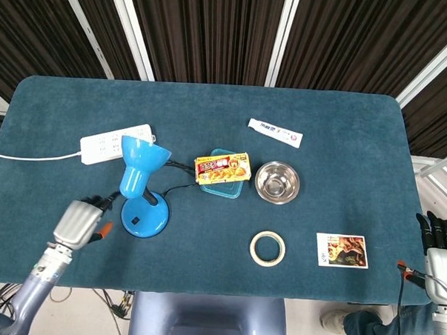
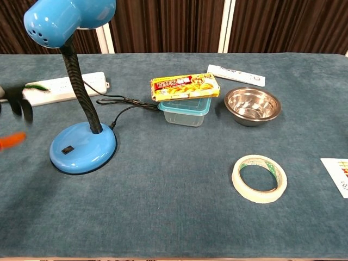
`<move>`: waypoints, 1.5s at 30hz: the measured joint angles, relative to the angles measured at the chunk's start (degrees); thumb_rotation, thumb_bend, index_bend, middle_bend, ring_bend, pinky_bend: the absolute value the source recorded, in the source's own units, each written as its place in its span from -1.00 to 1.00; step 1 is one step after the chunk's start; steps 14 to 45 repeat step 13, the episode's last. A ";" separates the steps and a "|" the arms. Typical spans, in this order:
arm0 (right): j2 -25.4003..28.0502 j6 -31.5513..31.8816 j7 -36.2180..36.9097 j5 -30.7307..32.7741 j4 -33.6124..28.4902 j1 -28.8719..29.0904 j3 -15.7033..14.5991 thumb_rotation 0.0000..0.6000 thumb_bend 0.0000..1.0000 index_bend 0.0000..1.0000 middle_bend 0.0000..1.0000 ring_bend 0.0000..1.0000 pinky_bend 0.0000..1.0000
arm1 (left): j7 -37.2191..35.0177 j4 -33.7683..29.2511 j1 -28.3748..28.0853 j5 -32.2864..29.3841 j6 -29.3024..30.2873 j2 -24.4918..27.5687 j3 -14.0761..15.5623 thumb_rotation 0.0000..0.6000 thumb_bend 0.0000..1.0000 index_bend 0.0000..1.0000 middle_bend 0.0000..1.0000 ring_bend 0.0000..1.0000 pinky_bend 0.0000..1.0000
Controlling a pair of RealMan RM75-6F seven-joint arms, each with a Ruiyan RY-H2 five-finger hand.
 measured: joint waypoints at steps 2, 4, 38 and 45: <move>0.00 -0.05 -0.02 0.06 -0.09 -0.02 -0.03 1.00 -0.47 -0.94 -0.91 -0.90 -1.00 | -1.04 -2.07 1.32 0.92 3.25 2.22 -0.34 1.00 -0.65 -0.72 -0.53 -0.72 -0.51; 0.01 -0.06 -0.10 0.09 -0.14 -0.02 -0.04 1.00 -0.47 -0.94 -0.91 -0.90 -1.00 | -1.90 -4.08 2.85 1.38 5.16 4.75 -0.16 1.00 -0.71 -0.72 -0.60 -0.81 -0.63; -0.02 0.15 -0.17 -0.16 0.11 0.02 0.02 1.00 -0.47 -0.94 -0.91 -0.90 -1.00 | -7.34 -8.94 8.53 -2.66 7.50 11.70 1.59 1.00 -0.74 -0.80 -0.77 -0.93 -0.75; -0.02 0.15 -0.17 -0.16 0.11 0.02 0.02 1.00 -0.47 -0.94 -0.91 -0.90 -1.00 | -7.34 -8.94 8.53 -2.66 7.50 11.70 1.59 1.00 -0.74 -0.80 -0.77 -0.93 -0.75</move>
